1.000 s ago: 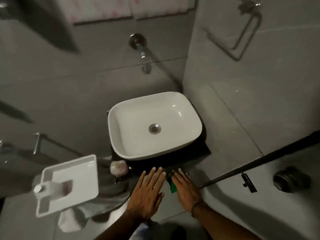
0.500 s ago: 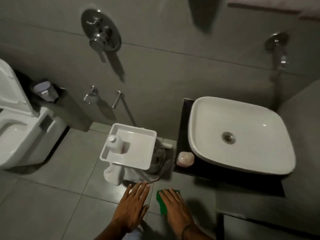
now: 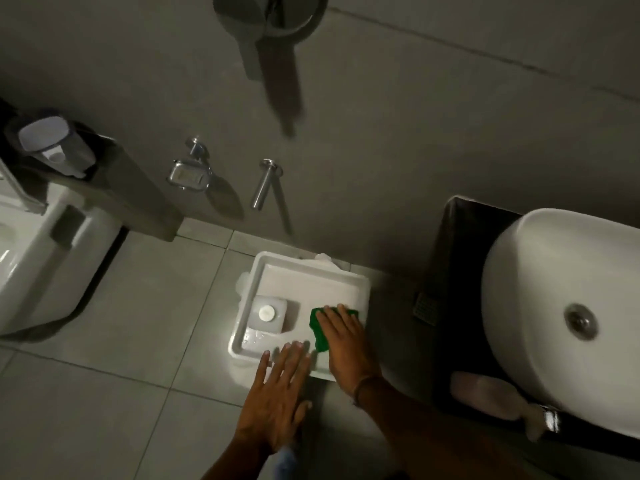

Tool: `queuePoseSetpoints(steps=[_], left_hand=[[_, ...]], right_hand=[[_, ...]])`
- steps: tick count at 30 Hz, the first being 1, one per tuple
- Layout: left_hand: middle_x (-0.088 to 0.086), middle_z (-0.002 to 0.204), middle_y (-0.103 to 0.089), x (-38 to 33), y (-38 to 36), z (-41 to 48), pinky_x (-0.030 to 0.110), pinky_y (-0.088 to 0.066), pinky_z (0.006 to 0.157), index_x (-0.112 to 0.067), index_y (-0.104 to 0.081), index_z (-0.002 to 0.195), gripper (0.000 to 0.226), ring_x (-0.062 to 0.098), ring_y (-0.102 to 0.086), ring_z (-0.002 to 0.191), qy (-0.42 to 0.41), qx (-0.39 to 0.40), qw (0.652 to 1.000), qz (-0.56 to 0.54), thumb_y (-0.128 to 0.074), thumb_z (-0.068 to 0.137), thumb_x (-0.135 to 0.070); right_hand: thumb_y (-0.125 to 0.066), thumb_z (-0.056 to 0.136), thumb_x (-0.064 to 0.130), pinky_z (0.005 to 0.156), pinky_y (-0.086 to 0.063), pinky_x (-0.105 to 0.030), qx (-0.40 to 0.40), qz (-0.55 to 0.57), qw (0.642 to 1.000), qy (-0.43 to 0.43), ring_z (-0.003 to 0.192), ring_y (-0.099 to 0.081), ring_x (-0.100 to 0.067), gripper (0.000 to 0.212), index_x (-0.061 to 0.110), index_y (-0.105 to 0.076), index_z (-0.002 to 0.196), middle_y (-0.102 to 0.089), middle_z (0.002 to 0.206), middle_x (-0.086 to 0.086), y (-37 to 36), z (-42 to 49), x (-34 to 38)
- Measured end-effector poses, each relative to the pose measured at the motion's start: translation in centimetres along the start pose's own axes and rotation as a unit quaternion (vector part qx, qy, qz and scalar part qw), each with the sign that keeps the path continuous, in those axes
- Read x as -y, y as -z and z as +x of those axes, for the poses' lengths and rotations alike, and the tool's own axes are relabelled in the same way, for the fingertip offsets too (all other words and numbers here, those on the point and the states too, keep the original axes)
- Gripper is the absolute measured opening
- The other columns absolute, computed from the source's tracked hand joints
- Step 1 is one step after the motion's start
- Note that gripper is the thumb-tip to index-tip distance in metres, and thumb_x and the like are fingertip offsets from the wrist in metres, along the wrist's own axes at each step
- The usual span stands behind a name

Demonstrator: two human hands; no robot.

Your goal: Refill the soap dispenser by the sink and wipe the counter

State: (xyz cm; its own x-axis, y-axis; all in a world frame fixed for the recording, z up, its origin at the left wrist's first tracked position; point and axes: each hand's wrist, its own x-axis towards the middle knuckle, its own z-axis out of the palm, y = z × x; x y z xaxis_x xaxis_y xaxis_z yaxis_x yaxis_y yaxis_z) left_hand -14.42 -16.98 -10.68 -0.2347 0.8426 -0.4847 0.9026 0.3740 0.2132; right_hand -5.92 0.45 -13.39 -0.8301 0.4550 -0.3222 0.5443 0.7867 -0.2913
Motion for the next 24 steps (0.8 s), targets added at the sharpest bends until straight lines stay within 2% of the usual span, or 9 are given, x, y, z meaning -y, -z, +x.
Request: queuePoseSetpoints(steps=[2,4,6,8,13,15,17,20,24], left_hand=[[0.012,0.162,-0.048,0.3,-1.0,0.7,0.054,-0.025,0.113,-0.018,-0.05,0.156,0.077,0.038,-0.046,0.149,-0.003,0.001,1.0,-0.009,-0.04,0.095,-0.064],[0.012,0.16,-0.051,0.6,-1.9,1.1,0.054,-0.018,0.117,-0.019,-0.056,0.153,0.08,0.037,-0.052,0.145,-0.007,0.011,1.0,-0.01,-0.046,0.092,-0.07],[0.012,0.159,-0.053,0.8,-2.4,1.4,0.054,-0.009,0.119,-0.02,-0.059,0.15,0.084,0.037,-0.054,0.143,-0.007,0.001,1.0,-0.004,-0.062,0.085,-0.073],[0.013,0.158,-0.054,0.8,-2.8,1.8,0.055,-0.008,0.119,-0.019,-0.061,0.149,0.091,0.039,-0.054,0.142,-0.007,-0.013,1.0,-0.002,-0.074,0.077,-0.073],[0.014,0.159,-0.052,1.2,-2.9,2.2,0.055,-0.007,0.119,-0.019,-0.06,0.15,0.099,0.039,-0.053,0.143,-0.015,-0.007,1.0,-0.019,-0.081,0.07,-0.073],[0.014,0.16,-0.051,1.3,-3.1,2.3,0.056,-0.009,0.119,-0.019,-0.059,0.151,0.098,0.039,-0.052,0.144,-0.013,0.0,1.0,-0.023,-0.079,0.072,-0.074],[0.014,0.161,-0.049,1.2,-3.2,2.3,0.058,-0.018,0.117,-0.02,-0.057,0.152,0.092,0.039,-0.051,0.145,-0.01,0.013,0.999,-0.031,-0.071,0.079,-0.075],[0.014,0.162,-0.048,1.0,-2.9,2.0,0.06,-0.026,0.113,-0.02,-0.055,0.154,0.083,0.038,-0.049,0.146,0.006,0.031,0.999,-0.031,-0.044,0.091,-0.073],[0.014,0.162,-0.048,0.1,-2.4,1.4,0.061,-0.027,0.111,-0.018,-0.042,0.16,0.084,0.038,-0.05,0.146,0.011,-0.024,1.0,-0.014,-0.034,0.095,-0.072]], right_hand=[[-0.068,0.084,-0.006,0.127,-0.018,-0.049,0.009,-0.005,1.0,-0.006,0.154,-0.024,-0.033,0.085,0.018,-0.033,0.158,-0.035,0.164,-0.005,-0.6,2.6,-0.5],[-0.065,0.086,-0.006,0.128,-0.014,-0.048,0.025,-0.008,1.0,-0.001,0.156,-0.019,-0.033,0.085,0.018,-0.029,0.159,-0.031,0.166,-0.005,-1.6,4.7,-0.9],[-0.065,0.089,-0.002,0.128,-0.012,-0.048,0.033,-0.022,0.999,0.004,0.156,-0.016,-0.033,0.083,0.018,-0.027,0.16,-0.028,0.167,-0.005,-2.2,6.3,-1.1],[-0.066,0.089,-0.001,0.128,-0.014,-0.051,0.044,-0.043,0.998,0.001,0.156,-0.014,-0.036,0.084,0.017,-0.025,0.16,-0.024,0.168,-0.007,-3.0,7.5,-1.2],[-0.073,0.088,0.009,0.125,-0.012,-0.06,0.091,-0.096,0.991,-0.032,0.156,-0.001,-0.042,0.103,0.017,-0.004,0.163,-0.002,0.171,-0.012,-4.7,8.3,-0.7],[-0.076,0.084,0.011,0.125,-0.008,-0.061,0.091,-0.094,0.99,-0.043,0.156,0.003,-0.042,0.111,0.019,0.001,0.163,0.002,0.171,-0.011,-5.3,8.2,-0.5],[-0.079,0.081,0.013,0.124,-0.004,-0.059,0.091,-0.093,0.99,-0.047,0.157,0.003,-0.041,0.115,0.02,0.001,0.163,0.002,0.172,-0.011,-5.6,8.2,-0.4],[-0.08,0.079,0.017,0.123,-0.002,-0.059,0.092,-0.095,0.991,-0.032,0.156,0.004,-0.042,0.117,0.021,0.002,0.163,0.002,0.171,-0.011,-5.5,8.2,-1.1],[-0.079,0.08,0.027,0.124,-0.003,-0.06,0.098,-0.065,0.992,-0.042,0.156,0.005,-0.043,0.116,0.022,0.003,0.162,0.002,0.171,-0.012,-3.4,7.5,-0.6]])
